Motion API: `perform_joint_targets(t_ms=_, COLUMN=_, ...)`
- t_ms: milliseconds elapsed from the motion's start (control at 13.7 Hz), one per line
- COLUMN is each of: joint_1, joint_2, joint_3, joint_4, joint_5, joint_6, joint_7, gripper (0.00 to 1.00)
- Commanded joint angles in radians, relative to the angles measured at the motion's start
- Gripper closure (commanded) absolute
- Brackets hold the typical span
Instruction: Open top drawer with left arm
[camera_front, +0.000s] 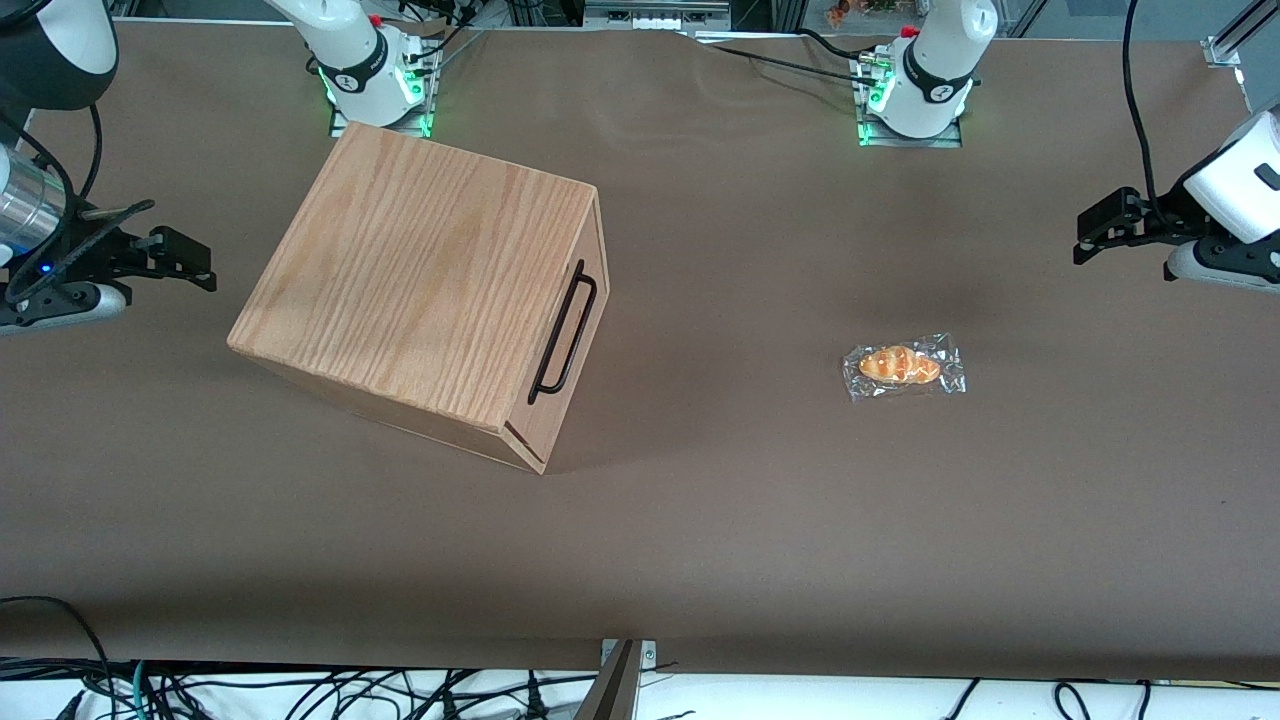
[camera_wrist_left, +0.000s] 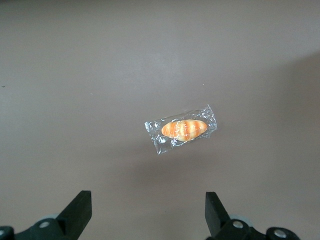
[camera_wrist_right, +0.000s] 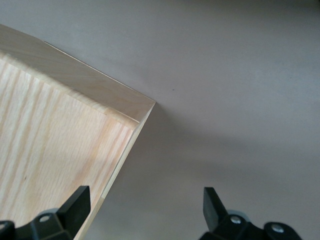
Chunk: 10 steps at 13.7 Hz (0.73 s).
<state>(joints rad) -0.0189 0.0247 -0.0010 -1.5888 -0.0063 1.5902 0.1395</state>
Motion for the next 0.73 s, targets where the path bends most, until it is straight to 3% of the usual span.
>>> perform_joint_targets(t_ms=0, joint_1=0.004, joint_2=-0.006, joint_3=-0.002, joint_4=-0.007, joint_5=-0.009, joint_6=-0.001, joint_7=0.019, gripper=0.00)
perform_joint_targets(t_ms=657, joint_1=0.005, joint_2=-0.006, joint_3=-0.001, joint_4=-0.014, joint_5=-0.009, joint_6=-0.015, joint_7=0.005, gripper=0.00)
